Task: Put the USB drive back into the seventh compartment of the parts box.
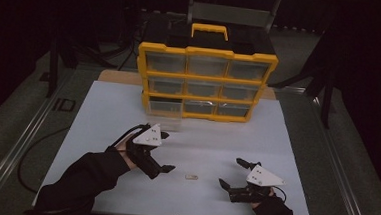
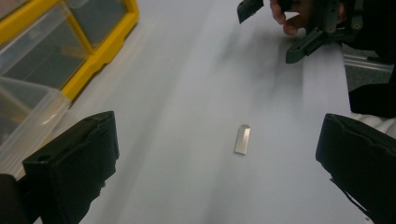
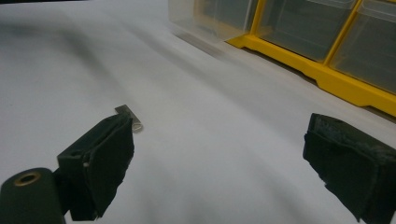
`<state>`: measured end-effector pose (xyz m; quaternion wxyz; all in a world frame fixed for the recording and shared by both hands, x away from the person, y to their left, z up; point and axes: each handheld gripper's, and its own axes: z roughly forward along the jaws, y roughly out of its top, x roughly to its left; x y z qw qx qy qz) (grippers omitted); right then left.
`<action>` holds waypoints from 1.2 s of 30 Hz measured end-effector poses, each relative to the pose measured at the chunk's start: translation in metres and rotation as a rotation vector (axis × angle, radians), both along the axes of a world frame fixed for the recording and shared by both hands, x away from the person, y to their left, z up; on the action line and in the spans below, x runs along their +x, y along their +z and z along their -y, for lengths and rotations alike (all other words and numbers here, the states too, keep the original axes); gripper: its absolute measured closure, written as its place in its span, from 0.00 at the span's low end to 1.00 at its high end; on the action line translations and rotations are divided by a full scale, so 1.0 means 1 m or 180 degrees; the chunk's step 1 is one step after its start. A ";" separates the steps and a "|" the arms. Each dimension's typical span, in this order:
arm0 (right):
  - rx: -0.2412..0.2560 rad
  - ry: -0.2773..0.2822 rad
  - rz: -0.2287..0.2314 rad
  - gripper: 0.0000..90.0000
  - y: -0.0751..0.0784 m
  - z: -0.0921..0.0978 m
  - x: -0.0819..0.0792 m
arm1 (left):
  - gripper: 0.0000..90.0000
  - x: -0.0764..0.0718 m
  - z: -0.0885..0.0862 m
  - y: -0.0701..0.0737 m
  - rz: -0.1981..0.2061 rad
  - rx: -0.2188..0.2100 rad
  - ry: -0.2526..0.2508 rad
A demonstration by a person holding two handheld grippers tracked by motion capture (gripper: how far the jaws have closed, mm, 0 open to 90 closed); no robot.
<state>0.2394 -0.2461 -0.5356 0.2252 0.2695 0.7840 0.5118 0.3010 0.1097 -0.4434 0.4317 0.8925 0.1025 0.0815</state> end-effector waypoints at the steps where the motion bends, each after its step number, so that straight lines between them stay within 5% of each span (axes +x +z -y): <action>1: 0.0000 0.0001 -0.0001 0.10 0.000 0.000 0.000 | 0.00 0.000 0.002 -0.001 -0.0014 0.0006 -0.0015; 8: 0.0021 0.0000 -0.0007 0.10 0.000 0.000 -0.001 | 0.00 0.001 0.019 -0.011 -0.0055 0.0115 -0.0081; 36: 0.0028 0.0021 -0.0019 0.10 0.000 0.001 0.000 | 0.00 0.008 0.054 -0.059 -0.0291 0.0135 -0.0286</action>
